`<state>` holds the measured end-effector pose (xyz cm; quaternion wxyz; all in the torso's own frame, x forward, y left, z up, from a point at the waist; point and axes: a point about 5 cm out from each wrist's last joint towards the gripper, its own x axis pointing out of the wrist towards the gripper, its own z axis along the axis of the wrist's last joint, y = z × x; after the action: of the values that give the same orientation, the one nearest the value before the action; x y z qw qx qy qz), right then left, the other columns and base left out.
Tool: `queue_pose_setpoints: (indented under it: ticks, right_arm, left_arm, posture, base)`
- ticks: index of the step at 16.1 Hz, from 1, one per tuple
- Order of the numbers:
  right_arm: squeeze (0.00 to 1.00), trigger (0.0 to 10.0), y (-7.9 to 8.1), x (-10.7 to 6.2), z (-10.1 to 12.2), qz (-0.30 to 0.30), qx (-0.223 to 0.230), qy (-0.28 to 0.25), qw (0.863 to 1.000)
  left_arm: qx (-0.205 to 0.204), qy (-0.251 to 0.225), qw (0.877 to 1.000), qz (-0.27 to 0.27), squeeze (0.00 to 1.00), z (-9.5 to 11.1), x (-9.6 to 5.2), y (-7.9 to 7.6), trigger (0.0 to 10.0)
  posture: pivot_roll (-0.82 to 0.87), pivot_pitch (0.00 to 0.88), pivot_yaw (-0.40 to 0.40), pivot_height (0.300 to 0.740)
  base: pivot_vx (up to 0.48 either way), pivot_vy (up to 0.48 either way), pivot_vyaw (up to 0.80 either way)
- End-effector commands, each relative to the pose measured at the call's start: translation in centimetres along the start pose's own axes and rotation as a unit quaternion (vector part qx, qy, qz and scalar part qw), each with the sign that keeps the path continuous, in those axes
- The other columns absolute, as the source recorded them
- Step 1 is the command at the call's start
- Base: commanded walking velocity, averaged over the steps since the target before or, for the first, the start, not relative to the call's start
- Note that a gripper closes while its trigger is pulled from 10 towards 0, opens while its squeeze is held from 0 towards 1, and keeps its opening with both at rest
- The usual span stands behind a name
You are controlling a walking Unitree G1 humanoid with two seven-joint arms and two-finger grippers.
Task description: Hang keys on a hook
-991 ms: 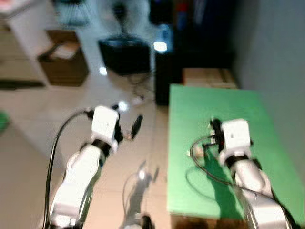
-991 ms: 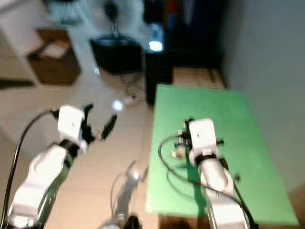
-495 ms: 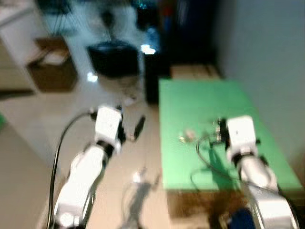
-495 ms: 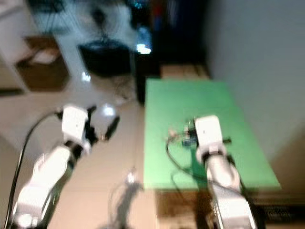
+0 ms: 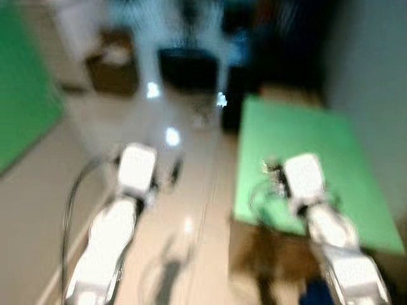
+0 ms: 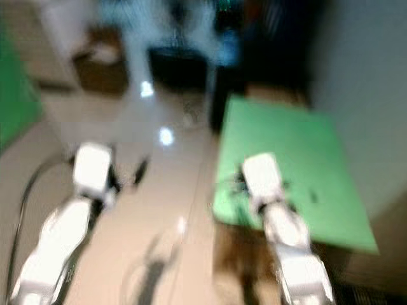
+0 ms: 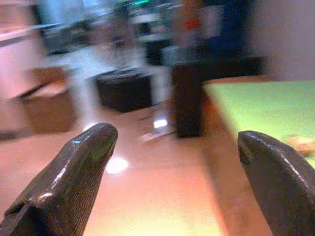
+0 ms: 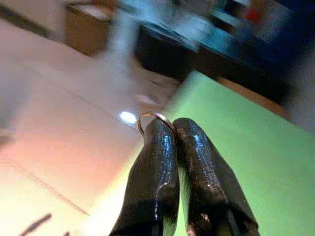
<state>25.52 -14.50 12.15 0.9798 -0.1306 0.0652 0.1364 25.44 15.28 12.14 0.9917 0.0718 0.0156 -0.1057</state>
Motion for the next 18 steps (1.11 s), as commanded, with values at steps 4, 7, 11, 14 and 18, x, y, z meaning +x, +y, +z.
queue_pose_setpoints:
  ticks: [4,7,11,14,18]
  right_arm:
    - [0.00,10.0,-0.1,1.0,0.1,0.021,0.004,-0.008,1.000]
    - [0.00,10.0,-0.1,1.1,-0.2,0.021,0.023,-0.008,0.999]
    - [0.00,10.0,0.7,0.5,-1.5,0.024,0.045,0.003,0.999]
    - [0.00,10.0,1.4,0.7,-0.8,0.031,0.053,-0.010,0.998]
    - [0.00,10.0,1.0,1.1,-0.9,0.024,0.051,-0.013,0.998]
  left_arm:
    - [0.001,-0.021,0.999,0.034,0.00,0.8,-0.6,0.2,10.0]
    - [0.012,-0.023,0.999,0.039,0.00,0.8,-1.0,0.2,10.0]
    - [0.030,-0.038,0.997,0.058,0.00,1.1,-1.4,0.6,10.0]
    - [0.021,-0.048,0.997,0.054,0.00,1.6,-1.4,0.9,10.0]
    - [0.021,-0.049,0.997,0.049,0.00,1.4,-1.0,0.5,10.0]
  posture:
    - [-0.02,0.000,-0.068,0.740]
    - [0.00,0.000,-0.069,0.740]
    - [0.01,0.000,-0.039,0.740]
    - [0.00,0.000,-0.023,0.740]
    - [0.00,0.000,-0.030,0.740]
  base:
    - [0.000,0.000,0.80]
    - [0.000,0.000,0.80]
    - [0.000,0.000,0.80]
    - [0.000,0.000,0.80]
    - [0.270,0.000,0.80]
